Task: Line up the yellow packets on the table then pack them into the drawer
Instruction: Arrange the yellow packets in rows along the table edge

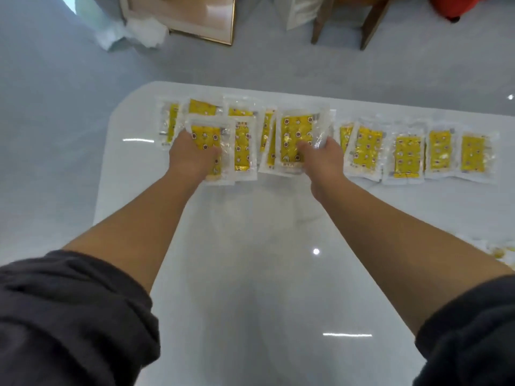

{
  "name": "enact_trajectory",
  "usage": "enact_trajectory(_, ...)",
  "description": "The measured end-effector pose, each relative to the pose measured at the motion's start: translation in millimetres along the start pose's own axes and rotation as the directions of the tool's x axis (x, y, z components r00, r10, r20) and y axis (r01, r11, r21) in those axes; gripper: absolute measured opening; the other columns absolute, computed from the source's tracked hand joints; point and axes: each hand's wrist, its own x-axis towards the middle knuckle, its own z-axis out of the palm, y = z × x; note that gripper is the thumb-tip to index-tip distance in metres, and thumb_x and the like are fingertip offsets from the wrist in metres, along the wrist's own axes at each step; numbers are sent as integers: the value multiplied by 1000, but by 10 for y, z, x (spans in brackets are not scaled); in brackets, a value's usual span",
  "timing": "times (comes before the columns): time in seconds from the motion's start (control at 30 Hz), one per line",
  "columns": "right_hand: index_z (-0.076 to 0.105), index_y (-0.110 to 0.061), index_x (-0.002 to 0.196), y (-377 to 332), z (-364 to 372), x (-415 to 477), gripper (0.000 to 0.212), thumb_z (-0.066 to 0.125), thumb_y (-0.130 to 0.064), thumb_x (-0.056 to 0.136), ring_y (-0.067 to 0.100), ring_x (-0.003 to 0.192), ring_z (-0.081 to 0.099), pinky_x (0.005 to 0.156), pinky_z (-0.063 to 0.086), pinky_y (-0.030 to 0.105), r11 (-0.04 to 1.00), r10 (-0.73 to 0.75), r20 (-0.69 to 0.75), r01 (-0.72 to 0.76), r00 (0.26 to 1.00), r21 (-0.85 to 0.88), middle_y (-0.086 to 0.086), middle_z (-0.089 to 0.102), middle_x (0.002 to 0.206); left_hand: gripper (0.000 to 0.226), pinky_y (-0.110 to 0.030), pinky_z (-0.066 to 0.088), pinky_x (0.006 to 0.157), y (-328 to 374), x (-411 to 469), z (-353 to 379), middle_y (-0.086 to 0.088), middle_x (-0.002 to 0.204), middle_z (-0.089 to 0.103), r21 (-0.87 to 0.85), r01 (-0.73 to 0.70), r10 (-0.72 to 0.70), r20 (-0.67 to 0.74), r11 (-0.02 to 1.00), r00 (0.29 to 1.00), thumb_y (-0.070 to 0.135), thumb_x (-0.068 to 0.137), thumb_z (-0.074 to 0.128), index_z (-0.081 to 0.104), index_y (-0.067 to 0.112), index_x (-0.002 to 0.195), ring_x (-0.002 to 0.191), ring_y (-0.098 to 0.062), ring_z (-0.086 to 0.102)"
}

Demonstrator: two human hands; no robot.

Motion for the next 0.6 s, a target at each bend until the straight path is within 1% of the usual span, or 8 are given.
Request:
enact_trajectory(0.07,58,-10,113,-90,136,150,27,64,-17,87,18,90,60,72,47,27,999,-12,-51,10,999,-45,4,62,103,43,-36,56,80,112,246,46,1,101,64,61,-40,39,16,997,999,18,76,73,56,16,116,93,-18,63)
enact_trajectory(0.13,59,-9,113,-130,219,271,30,64,-18,85,21,94,62,79,52,33,994,-25,-99,14,995,-109,6,63,106,39,-30,50,71,187,416,142,2,94,58,144,-69,66,25,987,997,17,82,70,52,12,116,90,-18,58)
enact_trajectory(0.2,60,-10,111,-115,246,367,29,64,-19,85,24,95,63,83,54,38,983,-29,-134,4,991,-181,7,65,105,37,-30,46,72,195,516,250,-2,101,59,191,-100,95,31,977,995,16,85,65,51,10,118,93,-20,57)
enact_trajectory(0.3,59,-10,111,-88,257,411,26,62,-22,88,21,90,61,73,50,31,958,-71,-161,23,984,-286,6,64,104,35,-29,41,73,138,581,318,-4,108,58,219,-111,114,-1,969,993,13,88,60,49,9,121,92,-20,54)
enact_trajectory(0.37,59,-8,109,-95,257,383,26,62,-24,89,20,88,59,73,49,31,929,-145,-187,68,972,-364,6,62,103,34,-30,41,74,141,562,270,-4,109,55,229,-117,131,-45,966,990,16,90,59,49,7,121,93,-19,53)
enact_trajectory(0.43,59,-8,108,-112,276,320,25,60,-26,90,18,86,59,73,49,32,931,-164,-188,89,968,-355,5,62,99,30,-32,43,76,139,572,154,-8,113,56,212,-129,150,-83,969,985,18,91,56,49,6,118,99,-24,56)
enact_trajectory(0.53,61,-9,108,-132,382,231,25,56,-28,93,20,87,61,76,51,36,963,-116,-140,77,983,-259,4,64,97,30,-38,51,84,106,665,-138,-8,108,61,88,-57,64,-71,995,995,18,87,51,52,8,116,98,-26,60)
enact_trajectory(0.6,62,-9,101,-159,516,186,20,54,-25,93,22,84,61,78,52,40,977,-75,-80,58,994,-204,5,64,90,38,-41,54,85,80,758,-340,-7,106,64,37,-1,3,-64,999,998,22,79,49,56,11,114,97,-27,63)
